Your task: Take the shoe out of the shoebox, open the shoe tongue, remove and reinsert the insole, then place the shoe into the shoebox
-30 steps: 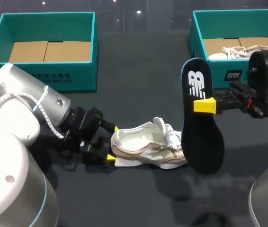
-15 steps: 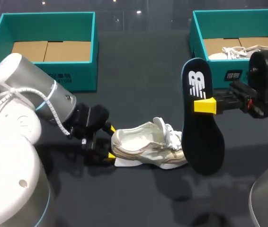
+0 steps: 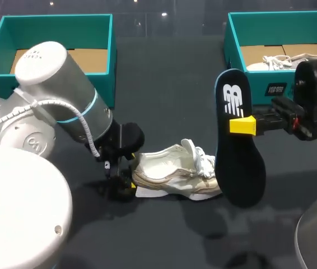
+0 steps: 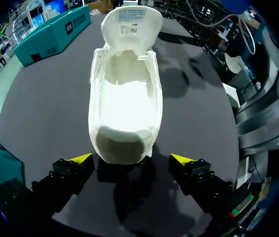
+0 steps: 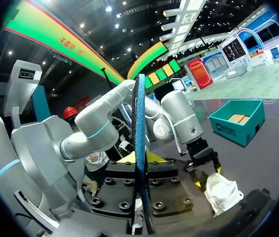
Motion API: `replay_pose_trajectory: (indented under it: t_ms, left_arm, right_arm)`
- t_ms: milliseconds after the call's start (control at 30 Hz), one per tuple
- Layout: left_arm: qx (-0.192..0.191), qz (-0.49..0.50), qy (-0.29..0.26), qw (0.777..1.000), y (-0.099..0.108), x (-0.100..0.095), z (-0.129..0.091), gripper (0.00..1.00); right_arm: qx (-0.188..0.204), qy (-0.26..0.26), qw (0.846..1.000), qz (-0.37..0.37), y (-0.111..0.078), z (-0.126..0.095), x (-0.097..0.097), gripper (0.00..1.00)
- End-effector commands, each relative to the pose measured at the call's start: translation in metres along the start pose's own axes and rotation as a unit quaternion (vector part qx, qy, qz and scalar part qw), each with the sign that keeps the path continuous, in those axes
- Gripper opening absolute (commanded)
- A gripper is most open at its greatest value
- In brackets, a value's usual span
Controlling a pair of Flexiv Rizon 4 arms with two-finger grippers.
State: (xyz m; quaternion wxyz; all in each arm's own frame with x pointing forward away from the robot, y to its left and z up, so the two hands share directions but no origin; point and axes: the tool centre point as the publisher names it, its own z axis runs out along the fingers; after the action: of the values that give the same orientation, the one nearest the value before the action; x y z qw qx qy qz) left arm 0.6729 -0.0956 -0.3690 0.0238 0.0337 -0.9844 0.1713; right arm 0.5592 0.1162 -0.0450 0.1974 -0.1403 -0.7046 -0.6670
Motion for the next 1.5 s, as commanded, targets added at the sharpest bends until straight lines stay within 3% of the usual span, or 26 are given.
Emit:
replay_pose_trajectory:
  t_ms: [33,367,767,1167,1500]
  left_arm:
    - [-0.086,0.014,0.010,0.996,-0.010,-0.007,-0.007,1.00]
    - [-0.145,0.029,-0.015,0.989,-0.023,-0.012,-0.010,1.00]
    - [-0.151,0.037,-0.004,0.988,-0.030,-0.018,-0.013,1.00]
    - [-0.140,0.057,-0.023,0.988,-0.075,-0.027,-0.027,1.00]
    - [-0.130,0.058,-0.033,0.989,-0.099,-0.039,-0.009,1.00]
  right_arm:
    - [-0.004,-0.054,0.999,0.000,-0.005,-0.001,0.008,0.00]
    - [-0.004,-0.054,0.999,0.000,-0.005,-0.001,0.008,0.00]
    - [-0.004,-0.054,0.999,0.000,-0.005,-0.001,0.008,0.00]
    - [-0.004,-0.054,0.999,0.000,-0.005,-0.001,0.008,0.00]
    - [-0.004,-0.054,0.999,0.000,-0.005,-0.001,0.008,0.00]
